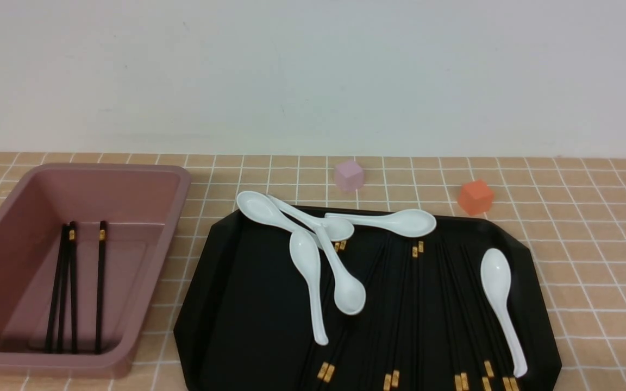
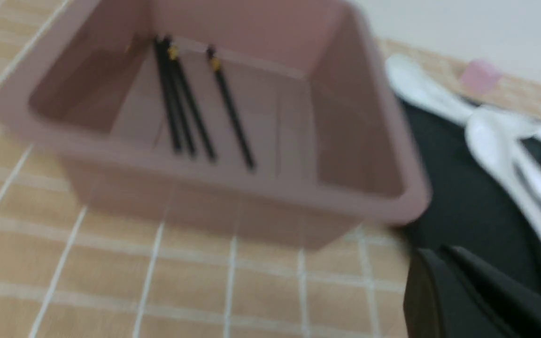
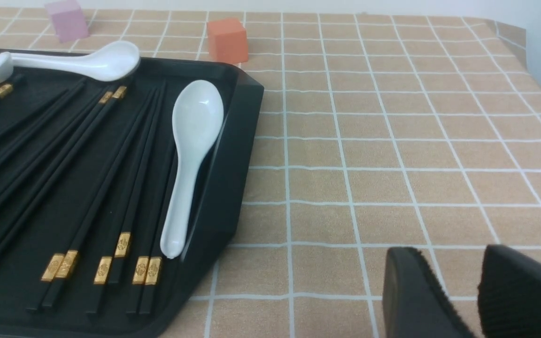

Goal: On brown tablecloth take chopsticks from black tray and put them in box.

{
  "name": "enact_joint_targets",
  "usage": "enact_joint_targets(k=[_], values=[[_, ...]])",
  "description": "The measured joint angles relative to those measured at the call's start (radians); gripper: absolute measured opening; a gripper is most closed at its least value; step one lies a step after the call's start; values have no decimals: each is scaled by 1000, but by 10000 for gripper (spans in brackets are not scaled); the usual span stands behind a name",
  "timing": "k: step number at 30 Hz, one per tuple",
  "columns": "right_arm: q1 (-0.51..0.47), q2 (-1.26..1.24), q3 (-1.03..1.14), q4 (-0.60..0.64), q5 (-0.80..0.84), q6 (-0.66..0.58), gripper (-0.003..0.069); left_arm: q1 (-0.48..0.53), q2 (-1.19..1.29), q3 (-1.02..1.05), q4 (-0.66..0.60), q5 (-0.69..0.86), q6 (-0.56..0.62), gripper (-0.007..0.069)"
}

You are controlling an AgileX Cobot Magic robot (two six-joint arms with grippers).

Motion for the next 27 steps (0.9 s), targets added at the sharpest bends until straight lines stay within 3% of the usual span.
enact_joint_targets(k=[5, 9, 27], values=[[0, 0, 0, 0, 0, 0, 240, -73, -1, 39, 133, -26, -157, -12], [0, 0, 0, 0, 0, 0, 240, -113, -1, 40, 167, -40, -221, -10], [0, 0, 0, 0, 0, 0, 240, -117, -1, 42, 174, -42, -237, 6]])
